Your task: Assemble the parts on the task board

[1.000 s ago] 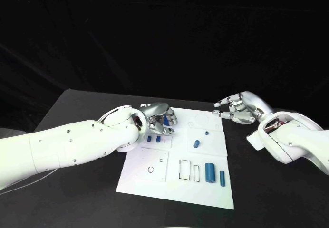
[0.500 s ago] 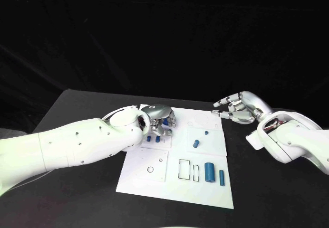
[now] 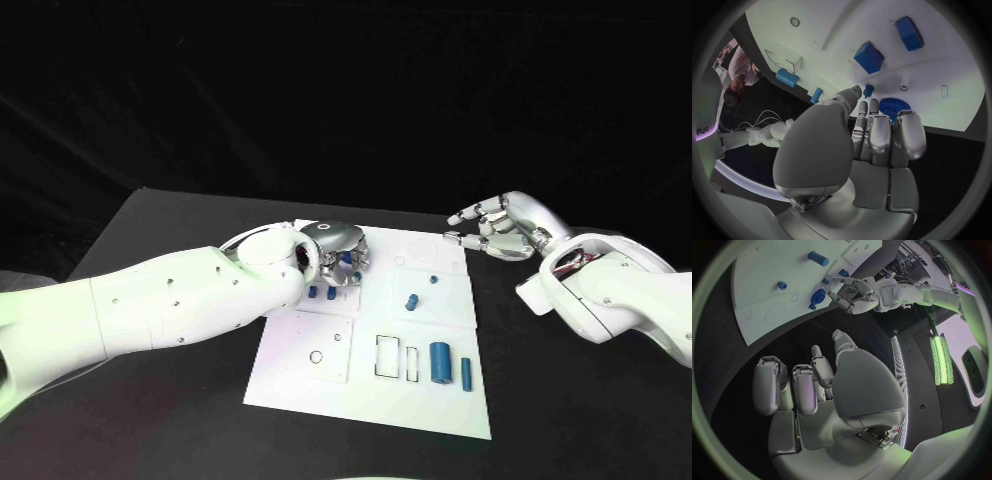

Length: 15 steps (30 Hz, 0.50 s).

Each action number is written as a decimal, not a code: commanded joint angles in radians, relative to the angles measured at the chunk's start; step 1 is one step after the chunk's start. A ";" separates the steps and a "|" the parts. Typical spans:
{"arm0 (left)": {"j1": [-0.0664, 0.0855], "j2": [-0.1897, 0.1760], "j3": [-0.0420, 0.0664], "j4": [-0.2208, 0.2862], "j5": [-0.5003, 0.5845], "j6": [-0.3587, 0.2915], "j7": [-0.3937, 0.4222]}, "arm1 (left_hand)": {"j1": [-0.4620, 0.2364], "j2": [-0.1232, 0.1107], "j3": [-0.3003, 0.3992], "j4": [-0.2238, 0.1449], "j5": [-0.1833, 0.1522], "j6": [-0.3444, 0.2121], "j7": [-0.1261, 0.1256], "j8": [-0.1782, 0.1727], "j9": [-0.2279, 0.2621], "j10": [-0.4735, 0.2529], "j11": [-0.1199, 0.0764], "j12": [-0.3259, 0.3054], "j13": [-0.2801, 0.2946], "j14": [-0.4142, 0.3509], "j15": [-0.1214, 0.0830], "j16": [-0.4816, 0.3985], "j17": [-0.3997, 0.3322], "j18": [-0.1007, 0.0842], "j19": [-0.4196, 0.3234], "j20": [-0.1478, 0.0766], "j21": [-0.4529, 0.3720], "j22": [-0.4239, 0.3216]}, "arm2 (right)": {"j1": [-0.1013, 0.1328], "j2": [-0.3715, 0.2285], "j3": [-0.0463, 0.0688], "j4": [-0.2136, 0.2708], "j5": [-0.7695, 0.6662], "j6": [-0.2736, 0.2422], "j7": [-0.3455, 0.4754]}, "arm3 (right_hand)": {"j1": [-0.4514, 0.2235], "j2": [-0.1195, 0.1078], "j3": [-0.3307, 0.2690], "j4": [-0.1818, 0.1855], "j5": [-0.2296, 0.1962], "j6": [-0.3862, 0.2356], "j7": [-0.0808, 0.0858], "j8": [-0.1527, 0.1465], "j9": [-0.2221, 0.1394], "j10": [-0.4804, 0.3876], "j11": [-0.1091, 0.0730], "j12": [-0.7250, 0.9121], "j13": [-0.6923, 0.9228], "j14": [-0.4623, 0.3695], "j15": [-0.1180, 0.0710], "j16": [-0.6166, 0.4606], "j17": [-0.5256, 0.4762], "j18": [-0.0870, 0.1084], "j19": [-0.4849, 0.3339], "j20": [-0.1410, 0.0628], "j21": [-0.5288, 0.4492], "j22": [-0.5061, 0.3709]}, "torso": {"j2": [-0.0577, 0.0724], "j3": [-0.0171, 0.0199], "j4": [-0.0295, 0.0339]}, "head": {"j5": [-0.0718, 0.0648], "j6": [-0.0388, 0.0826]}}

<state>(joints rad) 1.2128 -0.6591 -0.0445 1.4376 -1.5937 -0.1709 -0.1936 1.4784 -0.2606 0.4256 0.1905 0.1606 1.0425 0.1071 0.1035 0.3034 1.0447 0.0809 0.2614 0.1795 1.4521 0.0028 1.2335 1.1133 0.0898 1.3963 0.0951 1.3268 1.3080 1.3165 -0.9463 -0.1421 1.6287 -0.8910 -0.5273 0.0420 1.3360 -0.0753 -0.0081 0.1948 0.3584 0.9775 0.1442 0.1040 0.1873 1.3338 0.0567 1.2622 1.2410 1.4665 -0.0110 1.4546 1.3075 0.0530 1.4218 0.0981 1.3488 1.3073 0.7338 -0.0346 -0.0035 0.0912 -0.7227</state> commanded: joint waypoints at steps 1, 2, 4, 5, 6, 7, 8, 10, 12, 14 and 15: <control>0.000 0.005 0.001 -0.002 -0.016 0.021 -0.008 | 0.003 0.011 0.013 0.001 0.001 0.013 0.001 -0.006 -0.004 0.013 0.000 -0.005 -0.004 0.012 -0.001 0.011 0.006 -0.022 0.014 -0.001 0.013 0.017 | -0.001 0.001 0.000 0.001 -0.007 0.004 0.008 | 0.000 0.003 -0.005 -0.004 0.005 0.002 -0.003 0.005 0.002 -0.006 0.000 -0.003 -0.001 0.053 -0.004 -0.004 0.035 0.008 -0.005 -0.004 -0.004 0.087 | -0.001 -0.0005 -0.0002 | 0.000 -0.001; 0.000 0.006 0.001 -0.003 -0.015 0.021 -0.009 | 0.003 0.012 0.017 0.001 0.000 0.015 0.002 -0.006 -0.005 0.017 -0.001 -0.007 -0.005 0.014 -0.002 0.015 0.009 -0.023 0.018 -0.001 0.019 0.023 | -0.001 0.001 0.000 0.001 -0.007 0.004 0.008 | 0.000 0.003 -0.005 -0.004 0.005 0.002 -0.003 0.005 0.002 -0.006 0.000 -0.003 -0.001 0.053 -0.004 -0.004 0.035 0.008 -0.005 -0.004 -0.004 0.087 | 0.000 -0.0004 -0.0002 | 0.000 -0.001; 0.000 0.009 0.001 -0.006 -0.010 0.022 -0.009 | 0.006 0.014 0.025 -0.001 0.000 0.018 0.002 -0.007 -0.009 0.024 -0.002 -0.009 -0.009 0.018 -0.003 0.021 0.013 -0.026 0.024 -0.002 0.028 0.032 | -0.001 0.001 0.000 0.001 -0.007 0.004 0.008 | 0.000 0.003 -0.005 -0.004 0.005 0.002 -0.003 0.005 0.002 -0.006 0.000 -0.003 -0.001 0.053 -0.004 -0.004 0.035 0.008 -0.005 -0.004 -0.004 0.087 | 0.000 -0.0003 0.0003 | 0.001 -0.001; 0.000 0.010 0.001 -0.007 -0.008 0.022 -0.010 | 0.007 0.014 0.029 -0.002 0.000 0.019 0.002 -0.008 -0.011 0.026 -0.003 -0.011 -0.011 0.019 -0.003 0.023 0.013 -0.026 0.026 -0.003 0.031 0.034 | -0.001 0.001 0.000 0.001 -0.007 0.004 0.008 | 0.000 0.003 -0.005 -0.004 0.005 0.002 -0.003 0.005 0.002 -0.006 0.000 -0.003 -0.001 0.053 -0.004 -0.004 0.035 0.008 -0.005 -0.004 -0.004 0.087 | 0.000 -0.0004 0.0002 | 0.001 -0.001; 0.000 0.011 0.001 -0.009 -0.007 0.023 -0.010 | 0.008 0.014 0.032 -0.003 -0.001 0.019 0.002 -0.009 -0.012 0.028 -0.003 -0.013 -0.012 0.020 -0.004 0.024 0.014 -0.026 0.027 -0.003 0.033 0.036 | -0.001 0.001 0.000 0.001 -0.007 0.004 0.008 | 0.000 0.003 -0.005 -0.004 0.005 0.002 -0.003 0.005 0.002 -0.006 0.000 -0.003 -0.001 0.053 -0.004 -0.004 0.035 0.008 -0.005 -0.004 -0.004 0.087 | 0.000 -0.0006 0.0003 | 0.001 -0.002; 0.000 0.012 0.001 -0.011 -0.005 0.024 -0.011 | 0.008 0.014 0.035 -0.004 -0.001 0.020 0.002 -0.009 -0.013 0.030 -0.004 -0.014 -0.013 0.021 -0.004 0.025 0.014 -0.027 0.029 -0.004 0.035 0.039 | -0.001 0.001 0.000 0.001 -0.007 0.004 0.008 | 0.000 0.003 -0.005 -0.004 0.005 0.002 -0.003 0.005 0.002 -0.006 0.000 -0.003 -0.001 0.053 -0.004 -0.004 0.035 0.008 -0.005 -0.004 -0.004 0.087 | 0.000 -0.0006 0.0003 | 0.001 -0.003; 0.000 0.013 0.001 -0.012 -0.004 0.025 -0.011 | 0.009 0.014 0.036 -0.004 -0.001 0.021 0.002 -0.009 -0.014 0.031 -0.004 -0.015 -0.014 0.021 -0.005 0.026 0.014 -0.028 0.030 -0.004 0.038 0.041 | -0.001 0.002 0.000 0.001 -0.007 0.004 0.007 | 0.000 0.003 -0.005 -0.004 0.005 0.002 -0.003 0.005 0.002 -0.006 0.000 -0.003 -0.001 0.053 -0.004 -0.004 0.035 0.008 -0.005 -0.004 -0.004 0.087 | 0.000 -0.0007 0.0005 | 0.000 -0.003; 0.000 0.015 0.001 -0.017 -0.003 0.028 -0.013 | 0.009 0.014 0.039 -0.005 -0.002 0.022 0.002 -0.010 -0.015 0.033 -0.004 -0.016 -0.015 0.022 -0.005 0.027 0.014 -0.029 0.033 -0.004 0.041 0.045 | -0.001 0.002 0.000 0.001 -0.007 0.004 0.007 | 0.000 0.003 -0.005 -0.004 0.005 0.002 -0.003 0.005 0.002 -0.006 0.000 -0.003 -0.001 0.053 -0.004 -0.004 0.035 0.008 -0.005 -0.004 -0.004 0.087 | 0.000 -0.0006 0.0006 | -0.001 -0.002; 0.000 0.018 0.001 -0.022 -0.002 0.031 -0.014 | 0.009 0.015 0.042 -0.006 -0.002 0.024 0.003 -0.010 -0.017 0.036 -0.005 -0.017 -0.016 0.023 -0.005 0.028 0.014 -0.030 0.035 -0.005 0.045 0.049 | -0.001 0.002 0.000 0.001 -0.007 0.005 0.007 | 0.000 0.003 -0.005 -0.004 0.005 0.002 -0.003 0.005 0.002 -0.006 0.000 -0.003 -0.001 0.053 -0.004 -0.004 0.035 0.008 -0.005 -0.004 -0.004 0.087 | -0.001 -0.0004 0.0005 | -0.001 -0.002; -0.001 0.021 0.001 -0.026 -0.002 0.035 -0.016 | 0.010 0.016 0.047 -0.007 -0.002 0.027 0.003 -0.010 -0.018 0.040 -0.005 -0.019 -0.018 0.024 -0.006 0.030 0.013 -0.031 0.039 -0.005 0.051 0.055 | -0.001 0.002 0.000 0.001 -0.007 0.005 0.007 | 0.000 0.003 -0.005 -0.004 0.005 0.002 -0.003 0.005 0.002 -0.006 0.000 -0.003 -0.001 0.053 -0.004 -0.004 0.035 0.008 -0.005 -0.004 -0.004 0.087 | 0.000 -0.0005 0.0003 | -0.002 -0.004; -0.001 0.022 0.001 -0.028 -0.002 0.037 -0.016 | 0.010 0.016 0.048 -0.008 -0.002 0.028 0.004 -0.010 -0.019 0.043 -0.006 -0.019 -0.019 0.024 -0.007 0.030 0.012 -0.032 0.041 -0.006 0.054 0.058 | -0.001 0.002 0.000 0.001 -0.007 0.005 0.007 | 0.000 0.003 -0.005 -0.004 0.005 0.002 -0.003 0.005 0.002 -0.006 0.000 -0.003 -0.001 0.053 -0.004 -0.004 0.035 0.008 -0.005 -0.004 -0.004 0.087 | 0.000 -0.0007 0.0001 | -0.002 -0.004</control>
<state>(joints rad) 1.2124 -0.6409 -0.0441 1.4110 -1.5970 -0.1551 -0.2040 1.4879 -0.2512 0.4686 0.1827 0.1606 1.0634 0.1108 0.0977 0.2856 1.0792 0.0735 0.2440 0.1624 1.4623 -0.0019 1.2603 1.1259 0.0771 1.4298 0.0893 1.3776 1.3080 1.3165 -0.9451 -0.1420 1.6288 -0.8910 -0.5273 0.0420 1.3360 -0.0753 -0.0081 0.1947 0.3584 0.9775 0.1442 0.1040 0.1880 1.3338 0.0567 1.2622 1.2411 1.4665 -0.0110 1.4546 1.3074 0.0530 1.4218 0.0981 1.3488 1.3081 0.7334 -0.0352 -0.0030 0.0900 -0.7253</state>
